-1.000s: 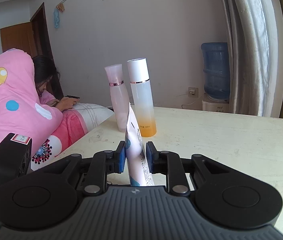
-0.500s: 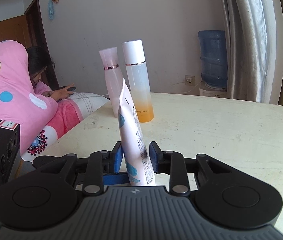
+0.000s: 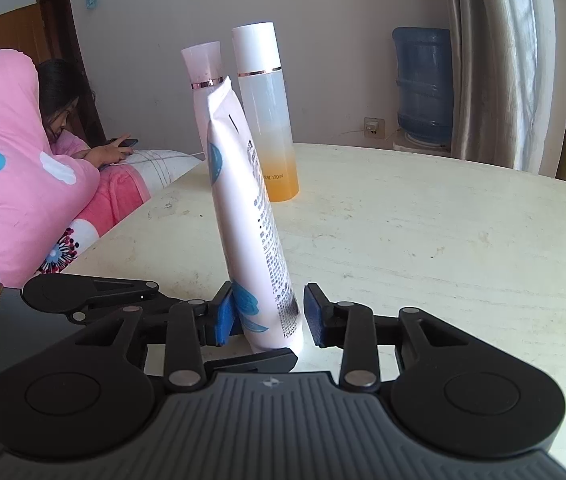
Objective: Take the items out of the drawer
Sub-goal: 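Stand the hand cream tube upright beside the white bottle with the right tool, then open the right tool and release the hand cream tube, then pull both tools back and lower them toward the open drawer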
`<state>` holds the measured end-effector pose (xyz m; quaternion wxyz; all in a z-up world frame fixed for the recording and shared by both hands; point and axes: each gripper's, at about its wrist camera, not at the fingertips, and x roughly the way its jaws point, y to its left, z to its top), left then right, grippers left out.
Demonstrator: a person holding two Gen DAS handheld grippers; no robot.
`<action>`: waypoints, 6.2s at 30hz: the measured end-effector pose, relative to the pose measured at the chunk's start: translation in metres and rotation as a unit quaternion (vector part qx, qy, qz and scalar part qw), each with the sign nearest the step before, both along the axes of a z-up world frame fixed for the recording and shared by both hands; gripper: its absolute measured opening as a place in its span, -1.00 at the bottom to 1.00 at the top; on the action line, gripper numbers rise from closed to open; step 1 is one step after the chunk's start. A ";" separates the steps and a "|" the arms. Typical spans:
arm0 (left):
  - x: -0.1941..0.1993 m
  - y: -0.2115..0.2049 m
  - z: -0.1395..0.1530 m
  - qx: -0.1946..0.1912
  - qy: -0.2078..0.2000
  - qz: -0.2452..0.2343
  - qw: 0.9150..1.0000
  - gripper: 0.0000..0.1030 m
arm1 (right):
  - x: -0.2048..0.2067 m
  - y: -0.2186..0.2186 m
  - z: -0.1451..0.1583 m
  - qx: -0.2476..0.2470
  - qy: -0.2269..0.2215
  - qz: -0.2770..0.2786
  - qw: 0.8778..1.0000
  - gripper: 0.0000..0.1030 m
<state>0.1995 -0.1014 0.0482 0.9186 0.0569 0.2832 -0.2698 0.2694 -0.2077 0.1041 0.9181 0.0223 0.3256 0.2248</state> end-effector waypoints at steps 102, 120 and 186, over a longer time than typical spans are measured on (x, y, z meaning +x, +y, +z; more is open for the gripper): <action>0.046 0.001 -0.008 0.049 -0.036 0.028 0.998 -0.35 | 0.147 0.024 -0.018 -0.028 -0.033 -0.076 0.996 -0.34; 0.052 0.009 -0.010 0.028 -0.026 0.028 0.999 -0.34 | 0.151 0.032 -0.020 -0.022 -0.035 -0.087 0.995 -0.33; -0.108 0.062 -0.030 0.013 0.109 0.090 0.990 -0.20 | -0.183 -0.102 -0.035 0.119 0.036 -0.123 0.985 0.15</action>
